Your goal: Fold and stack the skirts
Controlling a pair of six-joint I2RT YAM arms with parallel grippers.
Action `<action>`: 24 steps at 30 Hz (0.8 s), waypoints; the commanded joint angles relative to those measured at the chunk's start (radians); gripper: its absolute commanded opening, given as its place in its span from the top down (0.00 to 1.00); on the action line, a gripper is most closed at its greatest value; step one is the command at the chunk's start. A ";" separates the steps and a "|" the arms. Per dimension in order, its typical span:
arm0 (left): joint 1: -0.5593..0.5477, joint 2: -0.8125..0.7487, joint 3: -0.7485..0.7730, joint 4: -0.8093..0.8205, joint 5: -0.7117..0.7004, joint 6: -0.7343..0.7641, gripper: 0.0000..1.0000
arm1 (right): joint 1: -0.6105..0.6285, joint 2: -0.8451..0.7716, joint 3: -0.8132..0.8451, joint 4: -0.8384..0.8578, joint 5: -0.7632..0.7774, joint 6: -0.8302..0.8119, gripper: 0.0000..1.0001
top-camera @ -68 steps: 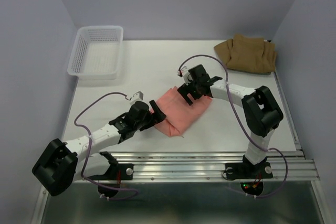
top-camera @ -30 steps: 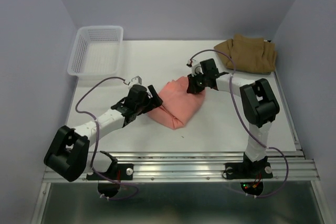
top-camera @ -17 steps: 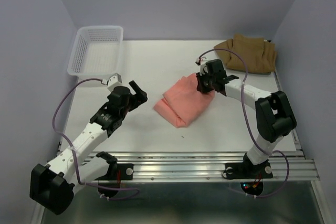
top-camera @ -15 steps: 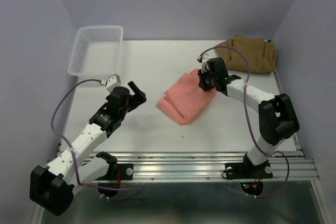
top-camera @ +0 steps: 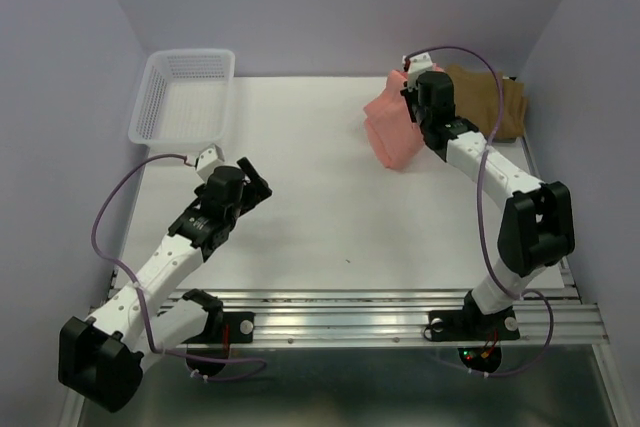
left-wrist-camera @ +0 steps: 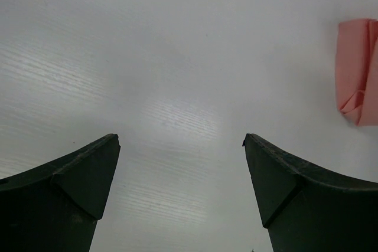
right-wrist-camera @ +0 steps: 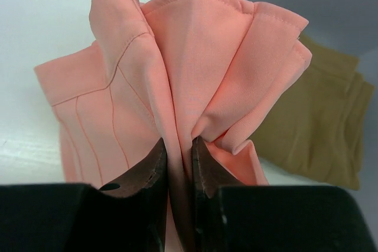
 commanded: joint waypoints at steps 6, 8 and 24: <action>0.037 0.063 0.010 0.040 -0.018 0.038 0.01 | -0.114 0.098 0.184 0.187 0.062 -0.108 0.99; 0.041 0.082 0.012 0.050 -0.015 0.044 0.01 | -0.127 0.115 0.212 0.221 0.050 -0.111 0.99; 0.083 0.122 0.027 0.057 -0.006 0.063 0.01 | -0.158 0.241 0.502 0.196 0.074 -0.148 0.99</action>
